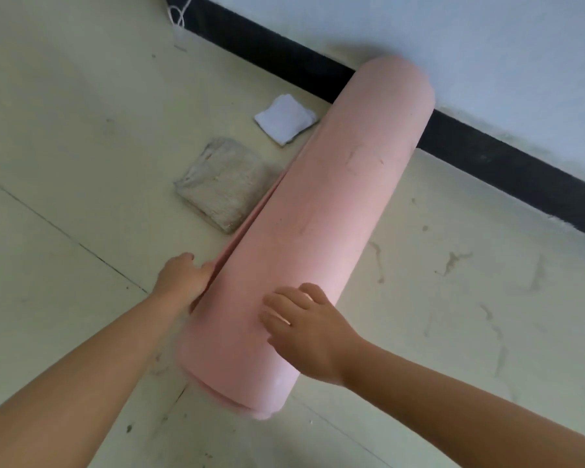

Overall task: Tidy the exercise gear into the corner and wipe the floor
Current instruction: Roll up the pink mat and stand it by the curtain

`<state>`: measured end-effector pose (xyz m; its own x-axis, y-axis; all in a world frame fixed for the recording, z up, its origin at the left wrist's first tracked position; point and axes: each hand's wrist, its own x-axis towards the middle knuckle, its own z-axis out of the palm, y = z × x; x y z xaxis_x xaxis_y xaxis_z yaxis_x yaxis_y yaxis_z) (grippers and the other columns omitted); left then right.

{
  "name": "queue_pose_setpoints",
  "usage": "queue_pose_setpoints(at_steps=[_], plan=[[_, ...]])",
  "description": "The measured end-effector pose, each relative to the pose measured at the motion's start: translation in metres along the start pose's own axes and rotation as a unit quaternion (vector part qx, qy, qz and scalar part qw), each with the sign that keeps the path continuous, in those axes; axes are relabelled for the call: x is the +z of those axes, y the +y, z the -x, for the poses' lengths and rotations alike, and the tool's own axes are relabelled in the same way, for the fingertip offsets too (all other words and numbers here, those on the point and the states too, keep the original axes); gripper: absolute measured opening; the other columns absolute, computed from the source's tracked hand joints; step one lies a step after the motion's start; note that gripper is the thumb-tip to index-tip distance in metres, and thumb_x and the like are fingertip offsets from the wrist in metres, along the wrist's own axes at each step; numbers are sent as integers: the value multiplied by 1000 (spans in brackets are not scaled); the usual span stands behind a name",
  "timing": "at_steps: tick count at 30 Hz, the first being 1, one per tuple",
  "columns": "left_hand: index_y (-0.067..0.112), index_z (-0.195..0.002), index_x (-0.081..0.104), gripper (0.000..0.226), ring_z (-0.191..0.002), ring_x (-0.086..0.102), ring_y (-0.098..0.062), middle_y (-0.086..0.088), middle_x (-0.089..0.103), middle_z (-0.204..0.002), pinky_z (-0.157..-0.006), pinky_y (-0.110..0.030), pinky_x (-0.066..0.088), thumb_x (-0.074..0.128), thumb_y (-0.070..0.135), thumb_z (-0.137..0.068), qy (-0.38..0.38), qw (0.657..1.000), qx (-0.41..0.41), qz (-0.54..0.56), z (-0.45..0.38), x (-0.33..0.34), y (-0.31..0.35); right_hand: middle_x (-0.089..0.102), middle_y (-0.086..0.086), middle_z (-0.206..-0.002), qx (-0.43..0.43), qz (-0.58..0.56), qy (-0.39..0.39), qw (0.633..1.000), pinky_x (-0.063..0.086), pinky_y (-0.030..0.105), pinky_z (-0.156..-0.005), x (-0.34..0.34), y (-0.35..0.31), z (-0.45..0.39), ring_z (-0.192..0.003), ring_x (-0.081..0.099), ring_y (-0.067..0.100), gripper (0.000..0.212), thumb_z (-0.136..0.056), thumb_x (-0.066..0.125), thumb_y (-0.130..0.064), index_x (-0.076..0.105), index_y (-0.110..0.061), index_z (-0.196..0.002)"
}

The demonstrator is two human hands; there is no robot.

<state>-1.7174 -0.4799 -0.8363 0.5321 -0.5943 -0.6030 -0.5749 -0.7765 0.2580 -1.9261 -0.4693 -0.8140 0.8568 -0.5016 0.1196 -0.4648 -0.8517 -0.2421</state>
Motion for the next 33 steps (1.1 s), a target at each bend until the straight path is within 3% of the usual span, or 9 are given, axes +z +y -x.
queue_pose_setpoints(at_steps=[3, 6, 9, 11, 15, 20, 24, 27, 33], plan=[[-3, -129, 52, 54, -127, 48, -33, -24, 50, -137, -102, -34, 37, 34, 38, -100, -58, 997, 16, 45, -14, 1, 11, 70, 4, -85, 116, 9, 66, 991, 41, 30, -74, -9, 26, 15, -87, 55, 19, 22, -74, 49, -32, 60, -19, -87], [4, -130, 54, 56, -129, 47, -28, -18, 51, -139, -106, -34, 35, 31, 44, -100, -105, 989, 49, 96, -18, 3, 23, 70, 4, -80, 287, -23, 61, 956, 53, 35, -64, -19, 49, 25, -75, 68, 24, 22, -68, 62, -30, 68, -15, -82], [9, -140, 45, 53, -137, 39, -25, -12, 43, -147, -115, -34, 28, 28, 42, -101, -130, 981, 63, 132, -23, 0, 36, 70, 11, -94, 412, -102, 81, 902, 49, 39, -79, -29, 67, 21, -90, 66, 31, 15, -78, 69, -12, 71, -4, -90], [12, -139, 45, 53, -128, 47, -25, -11, 50, -138, -112, -35, 34, 27, 43, -101, -145, 978, 71, 131, -29, 1, 42, 66, 10, -108, 468, -135, 71, 871, 39, 29, -86, -33, 80, 19, -105, 59, 27, 19, -86, 62, -8, 68, -3, -103], [10, -126, 54, 41, -69, 49, -12, -1, 49, -77, -65, -21, 37, 29, 32, -103, -188, 967, 92, 148, -26, 6, 56, 64, 7, -117, 556, -168, 71, 811, 33, 17, -81, -40, 100, 32, -111, 56, 20, 24, -91, 52, -8, 64, -5, -111], [14, -94, 60, 22, -65, 40, -12, -2, 45, -73, -56, -19, 28, 40, 20, -101, -189, 955, 207, 96, -9, 10, 69, 61, 5, -125, 579, -159, 90, 795, 33, 17, -86, -56, 113, 49, -117, 52, 19, 28, -93, 48, -6, 62, -6, -117], [15, -63, 43, 35, -55, 39, -16, 0, 37, -57, -47, -19, 22, 48, 23, -97, -147, 953, 264, 18, 12, 12, 99, 59, 9, -129, 558, -125, 88, 816, 38, 25, -95, -82, 160, 28, -116, 53, 24, 30, -93, 46, -6, 61, -6, -119], [8, -101, 60, 28, -99, 57, -23, -8, 60, -97, -73, -25, 39, 46, 32, -97, -123, 957, 262, -8, 21, 20, 130, 57, 11, -133, 542, -90, 38, 835, 36, 27, -100, -96, 204, 8, -123, 51, 25, 33, -96, 45, -13, 57, -6, -125], [15, -150, 19, 65, -132, 43, -28, -12, 39, -147, -103, -33, 37, 36, 49, -96, -84, 969, 227, -50, 16, 38, 172, 48, 18, -137, 571, -87, 27, 816, 40, 32, -97, -98, 265, -18, -124, 47, 33, 39, -97, 38, -17, 45, -4, -133]])
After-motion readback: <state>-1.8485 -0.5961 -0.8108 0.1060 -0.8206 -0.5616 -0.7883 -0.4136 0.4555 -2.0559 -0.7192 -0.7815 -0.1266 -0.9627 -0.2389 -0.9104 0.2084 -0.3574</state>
